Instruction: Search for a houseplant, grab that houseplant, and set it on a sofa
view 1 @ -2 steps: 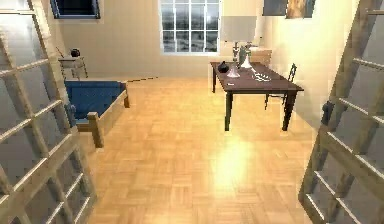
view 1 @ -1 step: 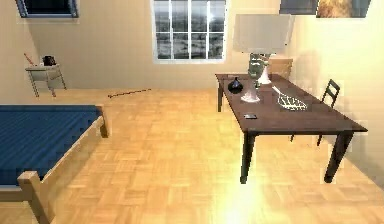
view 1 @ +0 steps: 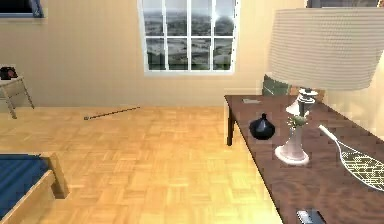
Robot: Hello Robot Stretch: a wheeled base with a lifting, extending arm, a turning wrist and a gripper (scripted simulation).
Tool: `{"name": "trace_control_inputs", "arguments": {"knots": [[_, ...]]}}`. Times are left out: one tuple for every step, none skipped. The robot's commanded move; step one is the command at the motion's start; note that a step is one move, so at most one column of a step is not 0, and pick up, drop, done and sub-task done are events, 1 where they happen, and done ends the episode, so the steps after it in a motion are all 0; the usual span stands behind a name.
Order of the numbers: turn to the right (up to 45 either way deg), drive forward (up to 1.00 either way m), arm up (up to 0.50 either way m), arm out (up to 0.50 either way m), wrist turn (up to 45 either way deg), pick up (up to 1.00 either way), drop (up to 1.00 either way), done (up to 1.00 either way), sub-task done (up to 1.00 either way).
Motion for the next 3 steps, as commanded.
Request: {"name": "trace_control_inputs", "arguments": {"knots": [[0.0,0.75,0.00,0.00,0.0,0.00,0.00,0.00,0.00],[-33.0,0.00,0.00,0.00,0.0,0.00,0.00,0.00,0.00],[45.0,0.00,0.00,0.00,0.0,0.00,0.00,0.00,0.00]]}}
